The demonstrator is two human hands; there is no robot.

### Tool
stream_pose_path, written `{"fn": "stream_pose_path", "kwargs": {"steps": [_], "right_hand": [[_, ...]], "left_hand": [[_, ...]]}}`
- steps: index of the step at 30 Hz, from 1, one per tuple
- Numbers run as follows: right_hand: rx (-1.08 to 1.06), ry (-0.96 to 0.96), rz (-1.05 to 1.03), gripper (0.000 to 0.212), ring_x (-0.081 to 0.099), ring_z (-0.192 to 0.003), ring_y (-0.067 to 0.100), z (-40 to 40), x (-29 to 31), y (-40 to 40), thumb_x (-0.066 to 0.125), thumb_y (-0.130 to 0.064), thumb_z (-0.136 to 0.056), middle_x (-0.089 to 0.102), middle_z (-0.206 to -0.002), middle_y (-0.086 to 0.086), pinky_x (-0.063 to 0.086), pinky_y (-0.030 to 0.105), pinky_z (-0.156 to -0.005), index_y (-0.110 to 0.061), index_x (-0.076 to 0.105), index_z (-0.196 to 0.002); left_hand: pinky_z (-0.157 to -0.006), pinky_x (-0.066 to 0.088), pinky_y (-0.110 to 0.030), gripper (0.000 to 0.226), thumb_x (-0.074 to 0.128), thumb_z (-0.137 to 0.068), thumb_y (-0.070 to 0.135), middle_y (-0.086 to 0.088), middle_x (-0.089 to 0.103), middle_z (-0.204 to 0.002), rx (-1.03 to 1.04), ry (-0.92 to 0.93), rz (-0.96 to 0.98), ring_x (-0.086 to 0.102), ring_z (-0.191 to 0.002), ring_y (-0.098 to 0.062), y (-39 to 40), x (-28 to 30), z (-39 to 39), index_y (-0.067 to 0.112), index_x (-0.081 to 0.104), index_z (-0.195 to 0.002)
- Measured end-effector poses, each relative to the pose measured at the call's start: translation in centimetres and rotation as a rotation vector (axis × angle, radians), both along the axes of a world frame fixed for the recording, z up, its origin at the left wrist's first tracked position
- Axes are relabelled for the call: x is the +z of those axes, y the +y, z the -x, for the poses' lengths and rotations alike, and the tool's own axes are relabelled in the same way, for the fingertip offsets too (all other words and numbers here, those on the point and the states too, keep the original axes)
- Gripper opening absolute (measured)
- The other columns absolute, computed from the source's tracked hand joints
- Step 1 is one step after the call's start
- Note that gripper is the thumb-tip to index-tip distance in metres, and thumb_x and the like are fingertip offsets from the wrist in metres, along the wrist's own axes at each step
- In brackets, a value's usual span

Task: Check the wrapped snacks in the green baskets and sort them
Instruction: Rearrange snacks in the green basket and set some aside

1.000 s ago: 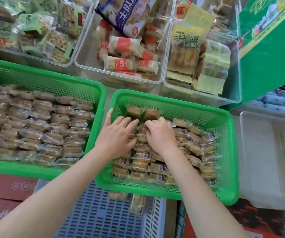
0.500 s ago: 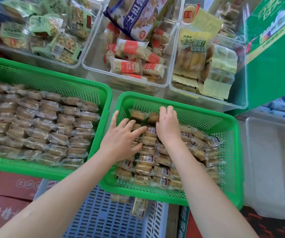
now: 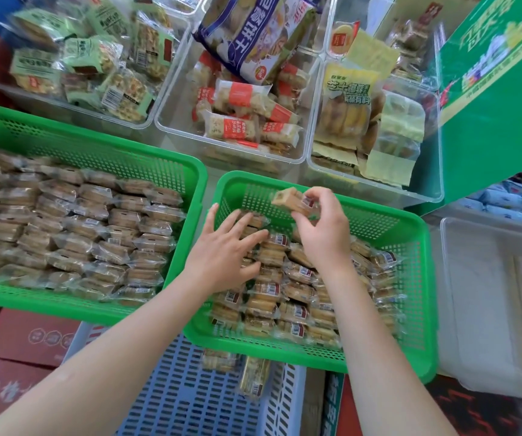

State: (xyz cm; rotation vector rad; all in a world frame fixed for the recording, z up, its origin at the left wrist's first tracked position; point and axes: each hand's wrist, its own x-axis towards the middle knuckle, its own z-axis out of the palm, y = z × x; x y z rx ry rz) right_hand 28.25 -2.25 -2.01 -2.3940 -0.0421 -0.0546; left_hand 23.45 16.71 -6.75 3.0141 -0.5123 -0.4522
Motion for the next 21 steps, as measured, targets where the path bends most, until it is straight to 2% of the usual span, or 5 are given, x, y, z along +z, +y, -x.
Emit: {"fn": "stream_pose_path", "kwargs": {"steps": [7,12,15,19,21], "right_hand": [[-0.113,0.341,-0.349,0.016,0.068,-0.088,0.009,6.7,3.5,-1.0,0.068,-0.034,-0.093,0.07,-0.096,-0.009,0.056,0.02,-0.069,-0.029,0.062,-0.107],[-0.095,0.512,-0.548,0.017,0.067,-0.083,0.018,11.3,3.8,0.3,0.072,-0.036,-0.09,0.073,-0.095,0.011,0.056,0.04,-0.079,-0.028,0.07,-0.105],[-0.126,0.61,-0.727,0.012,0.067,-0.083,0.016,13.5,4.4,1.4,0.067,-0.019,-0.095,0.073,-0.091,0.01,0.056,0.035,-0.075,-0.021,0.072,-0.105],[-0.173,0.608,-0.842,0.015,0.069,-0.078,0.021,16.1,5.5,2.4,0.062,-0.003,-0.095,0.075,-0.083,0.008,0.056,0.032,-0.072,-0.011,0.074,-0.091],[-0.153,0.533,-0.75,0.015,0.069,-0.077,0.023,17.2,5.9,2.5,0.067,-0.004,-0.093,0.075,-0.08,0.01,0.057,0.037,-0.076,-0.014,0.074,-0.084]], "left_hand": [[-0.125,0.019,-0.04,0.051,0.062,-0.097,0.03,-0.003,0.047,-0.152,0.367,-0.09,0.679,0.036,-0.144,-0.019,-0.1,1.3,2.1,0.018,0.051,-0.146],[-0.084,0.05,-0.023,0.03,0.065,-0.098,0.027,-0.001,0.07,-0.115,0.728,0.346,1.311,0.064,-0.097,-0.007,-2.1,6.7,6.9,0.016,0.065,-0.126],[-0.078,0.053,-0.027,0.008,0.072,-0.093,0.02,0.003,0.075,-0.091,0.792,0.342,1.379,0.066,-0.083,-0.007,-1.7,7.8,10.2,0.024,0.072,-0.1],[-0.085,0.057,-0.041,0.017,0.079,-0.086,0.021,-0.009,0.077,-0.1,0.869,0.331,1.466,0.07,-0.088,-0.015,-0.5,8.3,13.7,0.019,0.074,-0.102],[-0.075,0.056,-0.035,0.027,0.083,-0.082,0.027,-0.014,0.076,-0.1,0.889,0.358,1.468,0.069,-0.082,-0.017,-0.2,8.7,15.2,0.017,0.072,-0.105]]}}
